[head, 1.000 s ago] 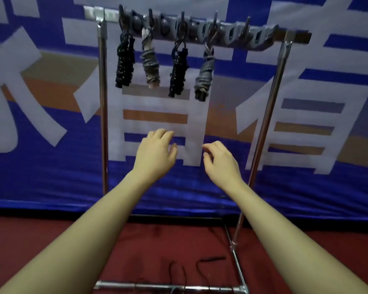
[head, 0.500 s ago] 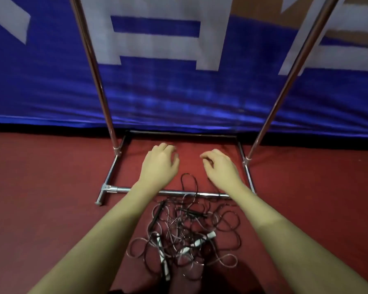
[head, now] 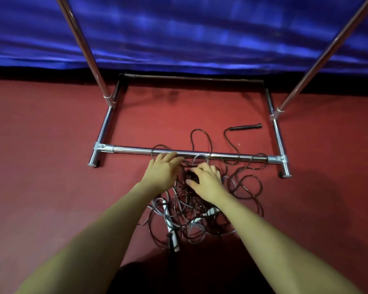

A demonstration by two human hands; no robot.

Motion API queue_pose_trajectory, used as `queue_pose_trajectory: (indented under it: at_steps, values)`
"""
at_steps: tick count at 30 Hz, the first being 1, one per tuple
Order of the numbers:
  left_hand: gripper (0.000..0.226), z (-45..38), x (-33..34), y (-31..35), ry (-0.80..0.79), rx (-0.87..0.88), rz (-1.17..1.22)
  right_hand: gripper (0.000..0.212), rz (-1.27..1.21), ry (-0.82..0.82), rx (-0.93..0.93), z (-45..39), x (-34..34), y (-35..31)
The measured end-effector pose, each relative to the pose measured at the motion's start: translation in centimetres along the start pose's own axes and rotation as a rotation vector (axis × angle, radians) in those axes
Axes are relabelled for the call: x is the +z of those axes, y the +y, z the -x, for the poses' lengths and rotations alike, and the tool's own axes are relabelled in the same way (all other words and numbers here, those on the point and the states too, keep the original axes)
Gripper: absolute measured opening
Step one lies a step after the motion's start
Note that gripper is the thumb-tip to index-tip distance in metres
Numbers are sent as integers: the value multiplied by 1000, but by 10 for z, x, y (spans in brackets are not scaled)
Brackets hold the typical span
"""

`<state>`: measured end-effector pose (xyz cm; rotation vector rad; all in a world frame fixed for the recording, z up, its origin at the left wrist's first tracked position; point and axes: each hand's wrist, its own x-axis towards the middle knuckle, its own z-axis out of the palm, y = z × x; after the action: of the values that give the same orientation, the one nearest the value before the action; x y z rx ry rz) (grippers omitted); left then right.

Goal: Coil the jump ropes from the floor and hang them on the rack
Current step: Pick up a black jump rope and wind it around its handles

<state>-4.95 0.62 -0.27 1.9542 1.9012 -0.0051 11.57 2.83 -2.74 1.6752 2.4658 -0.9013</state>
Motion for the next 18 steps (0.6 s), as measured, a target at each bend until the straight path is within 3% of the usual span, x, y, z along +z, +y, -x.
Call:
queue_pose_trajectory:
  at_steps: [4, 9, 12, 15, 18]
  values:
    - [47, -2, 9, -9, -99, 15, -30, 48, -21, -82, 45, -8, 16, -2]
    - [40, 3, 12, -15, -89, 40, 32, 4, -237, 163, 26, 4, 12, -8]
    - [37, 10, 10, -12, -90, 28, 84, 5, -341, 59, 67, 10, 2, -11]
    - [41, 16, 11, -11, -91, -26, 122, 22, -515, -108, 159, 8, 3, -16]
    - [49, 13, 16, -13, -104, -63, 159, 23, -597, -128, 194, 1, 10, -23]
